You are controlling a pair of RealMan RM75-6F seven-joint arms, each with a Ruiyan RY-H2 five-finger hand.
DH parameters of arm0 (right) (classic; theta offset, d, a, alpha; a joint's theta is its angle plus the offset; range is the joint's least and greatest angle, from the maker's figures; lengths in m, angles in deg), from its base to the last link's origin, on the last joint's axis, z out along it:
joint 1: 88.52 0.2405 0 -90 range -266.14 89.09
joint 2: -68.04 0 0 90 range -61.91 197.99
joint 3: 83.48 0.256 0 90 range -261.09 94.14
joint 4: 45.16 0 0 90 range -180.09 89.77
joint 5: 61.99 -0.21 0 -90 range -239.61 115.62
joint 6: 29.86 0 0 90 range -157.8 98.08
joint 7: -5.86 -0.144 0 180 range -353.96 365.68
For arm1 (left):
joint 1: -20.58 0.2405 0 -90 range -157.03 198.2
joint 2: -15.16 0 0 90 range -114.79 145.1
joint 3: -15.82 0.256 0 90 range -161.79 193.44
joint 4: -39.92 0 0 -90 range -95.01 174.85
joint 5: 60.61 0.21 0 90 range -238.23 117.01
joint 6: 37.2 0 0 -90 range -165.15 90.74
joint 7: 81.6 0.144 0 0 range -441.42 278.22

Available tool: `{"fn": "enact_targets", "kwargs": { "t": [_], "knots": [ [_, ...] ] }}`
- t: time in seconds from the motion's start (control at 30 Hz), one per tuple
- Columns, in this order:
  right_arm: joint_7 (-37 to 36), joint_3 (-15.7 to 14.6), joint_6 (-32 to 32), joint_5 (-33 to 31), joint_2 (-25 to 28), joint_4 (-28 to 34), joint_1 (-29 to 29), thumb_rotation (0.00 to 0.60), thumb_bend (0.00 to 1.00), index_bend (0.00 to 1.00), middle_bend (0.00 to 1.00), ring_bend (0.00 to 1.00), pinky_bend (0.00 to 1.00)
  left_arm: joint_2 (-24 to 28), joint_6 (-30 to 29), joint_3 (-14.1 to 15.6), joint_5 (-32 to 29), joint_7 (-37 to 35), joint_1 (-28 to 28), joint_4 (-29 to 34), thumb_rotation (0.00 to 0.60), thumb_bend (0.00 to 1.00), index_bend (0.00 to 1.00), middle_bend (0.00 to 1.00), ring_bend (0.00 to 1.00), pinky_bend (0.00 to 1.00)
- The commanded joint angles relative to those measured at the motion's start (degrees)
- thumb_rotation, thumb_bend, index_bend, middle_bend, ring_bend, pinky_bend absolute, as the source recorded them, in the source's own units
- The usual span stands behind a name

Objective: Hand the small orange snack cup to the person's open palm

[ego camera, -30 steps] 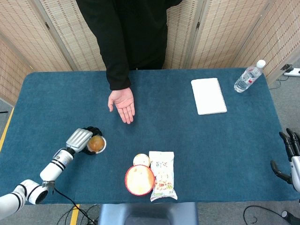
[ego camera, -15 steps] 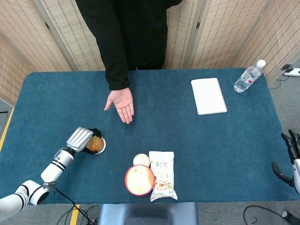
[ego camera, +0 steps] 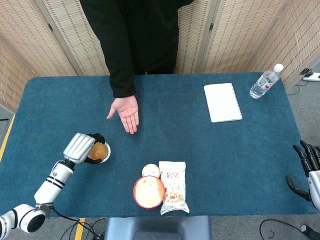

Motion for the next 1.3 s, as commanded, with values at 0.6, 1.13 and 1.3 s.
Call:
{"fn": "enact_targets", "kwargs": {
  "t": [0.6, 1.13, 1.3],
  "knots": [
    [-4.0, -0.7, 0.9, 0.6, 1.5, -0.6, 0.4, 0.6, 0.28, 0.0, 0.0, 0.0, 0.0, -0.8, 7.2, -11.5, -31.7, 16.9, -19.7, 6.8, 0.6, 0.15, 0.65, 0.69, 0.59, 0.73],
    [-1.2, 1.4, 2.3, -4.3, 0.6, -0.1, 0.9, 0.6, 0.28, 0.0, 0.0, 0.0, 0.0, -7.6, 11.4, -7.8, -22.5, 10.0, -24.0, -13.7, 0.6, 0.14, 0.59, 0.67, 0.57, 0.72],
    [-1.0, 1.3, 3.4, -4.4, 0.8, 0.1, 1.4, 0.6, 0.28, 0.0, 0.0, 0.0, 0.0, -7.2, 8.5, -7.9, -21.5, 9.8, -23.4, -12.6, 0.6, 0.14, 0.44, 0.63, 0.53, 0.7]
  ]
}}
